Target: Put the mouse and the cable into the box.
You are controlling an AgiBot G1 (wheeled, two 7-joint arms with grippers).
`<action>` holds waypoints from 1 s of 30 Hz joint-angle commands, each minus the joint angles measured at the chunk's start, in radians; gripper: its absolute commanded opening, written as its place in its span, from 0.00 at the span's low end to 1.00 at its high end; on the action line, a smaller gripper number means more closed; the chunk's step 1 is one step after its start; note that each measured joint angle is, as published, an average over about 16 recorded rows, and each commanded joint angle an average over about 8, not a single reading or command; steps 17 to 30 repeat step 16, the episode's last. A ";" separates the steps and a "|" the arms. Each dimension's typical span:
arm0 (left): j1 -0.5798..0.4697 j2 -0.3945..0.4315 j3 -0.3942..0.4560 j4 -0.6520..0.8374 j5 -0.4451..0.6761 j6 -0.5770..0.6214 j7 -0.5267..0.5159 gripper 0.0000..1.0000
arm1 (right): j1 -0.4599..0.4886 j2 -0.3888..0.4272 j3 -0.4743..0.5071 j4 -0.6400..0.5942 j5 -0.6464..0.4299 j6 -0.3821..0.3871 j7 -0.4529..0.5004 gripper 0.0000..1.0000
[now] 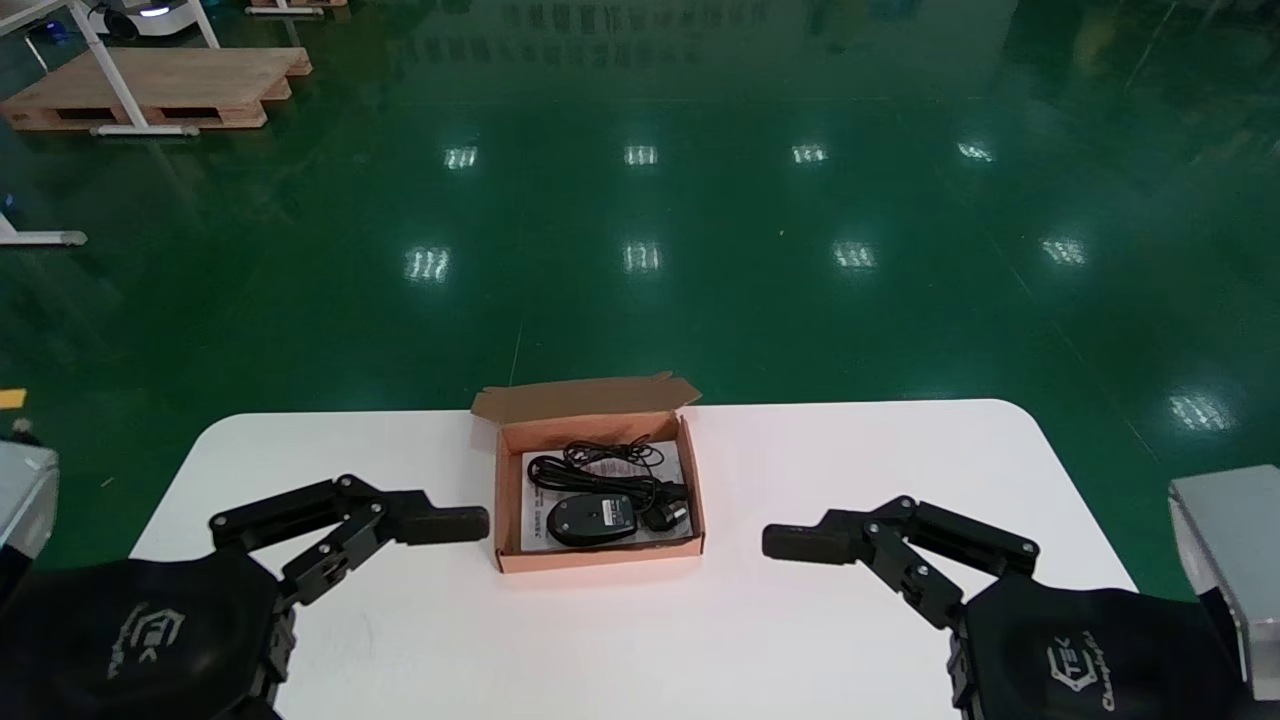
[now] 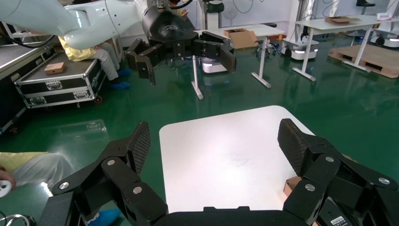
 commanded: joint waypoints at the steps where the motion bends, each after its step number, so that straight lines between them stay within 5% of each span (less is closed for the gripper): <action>1: -0.002 0.002 0.002 0.003 0.004 -0.004 0.000 1.00 | 0.001 -0.001 -0.001 -0.001 -0.002 0.002 0.000 1.00; 30: -0.007 0.008 0.006 0.011 0.013 -0.013 0.000 1.00 | 0.002 -0.004 -0.005 -0.002 -0.008 0.006 -0.001 1.00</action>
